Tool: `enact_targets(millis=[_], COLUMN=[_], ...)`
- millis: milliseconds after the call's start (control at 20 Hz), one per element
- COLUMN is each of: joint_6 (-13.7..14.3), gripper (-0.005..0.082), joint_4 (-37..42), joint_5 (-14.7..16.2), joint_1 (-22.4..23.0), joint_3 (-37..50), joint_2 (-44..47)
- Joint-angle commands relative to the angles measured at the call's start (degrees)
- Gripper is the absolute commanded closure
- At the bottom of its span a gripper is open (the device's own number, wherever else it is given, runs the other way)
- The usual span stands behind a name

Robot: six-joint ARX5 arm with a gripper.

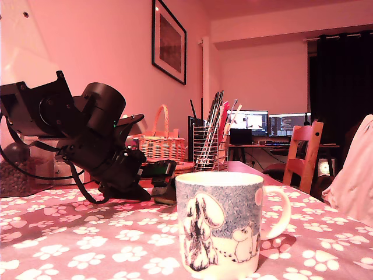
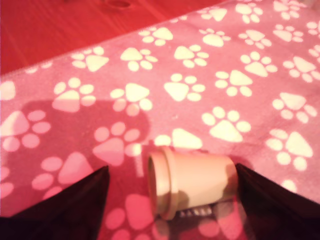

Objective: Pick up the coffee capsules on the table and drop them inside the coffee cup

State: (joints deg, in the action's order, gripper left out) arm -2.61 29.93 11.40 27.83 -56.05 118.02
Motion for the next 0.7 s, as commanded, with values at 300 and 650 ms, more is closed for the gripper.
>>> enact_targets(millis=[300, 650], joint_6=[0.0, 0.0], gripper=[0.0518, 0.0577], joint_4=[-1.0, -0.9], joint_5=[0.2, 0.4], joint_1=[0.3, 0.3], joint_3=[0.2, 0.2], joint_2=[1.7, 1.4])
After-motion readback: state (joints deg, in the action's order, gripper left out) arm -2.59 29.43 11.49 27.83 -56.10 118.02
